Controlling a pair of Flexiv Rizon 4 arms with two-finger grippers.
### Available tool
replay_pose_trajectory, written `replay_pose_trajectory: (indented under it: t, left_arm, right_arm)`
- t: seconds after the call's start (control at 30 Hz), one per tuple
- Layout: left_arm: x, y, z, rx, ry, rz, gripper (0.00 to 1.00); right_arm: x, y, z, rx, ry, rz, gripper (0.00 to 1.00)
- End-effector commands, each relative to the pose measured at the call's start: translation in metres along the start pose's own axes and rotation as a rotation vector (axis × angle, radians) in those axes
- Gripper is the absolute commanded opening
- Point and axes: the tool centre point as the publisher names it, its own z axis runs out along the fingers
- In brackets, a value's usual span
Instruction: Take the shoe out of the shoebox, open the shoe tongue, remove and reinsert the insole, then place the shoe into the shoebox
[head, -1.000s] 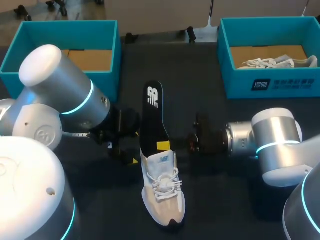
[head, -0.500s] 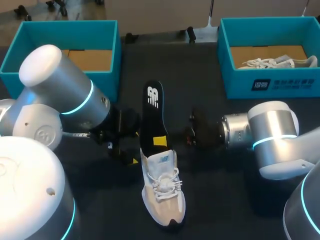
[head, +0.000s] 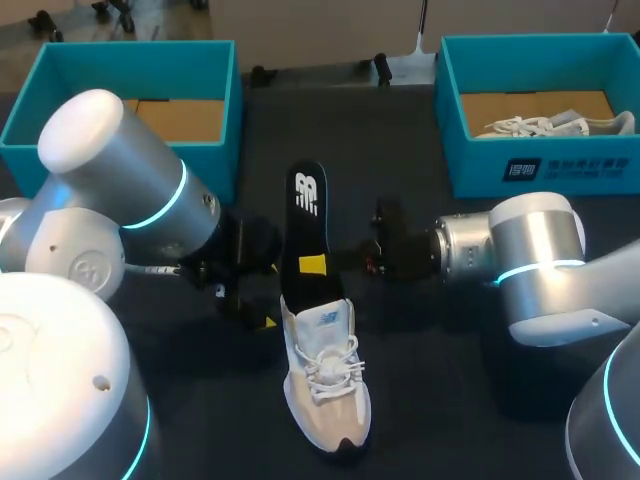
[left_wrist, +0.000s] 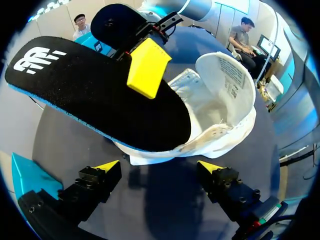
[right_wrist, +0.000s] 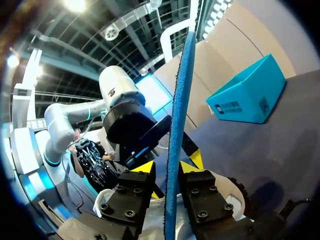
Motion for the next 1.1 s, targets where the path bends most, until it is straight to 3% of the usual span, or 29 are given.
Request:
replay_pose_trajectory:
  t: [0.03,0.2,0.53,1.1]
  left_arm:
    - [0.001,0.001,0.000,0.002,0.000,0.001,1.00]
    - [0.001,0.001,0.000,0.002,0.000,0.001,1.00]
    - [0.001,0.001,0.000,0.002,0.000,0.001,1.00]
    - [0.001,0.001,0.000,0.002,0.000,0.001,1.00]
  right_arm:
    - [-0.003,0.000,0.002,-0.020,-0.006,0.005,0.01]
    - [-0.007,-0.001,-0.001,-0.037,-0.012,0.034,0.00]
    - [-0.012,-0.021,-0.007,-0.032,-0.041,0.128,0.00]
    - [0.001,-0.064,-0.008,-0.034,-0.056,0.238,0.00]
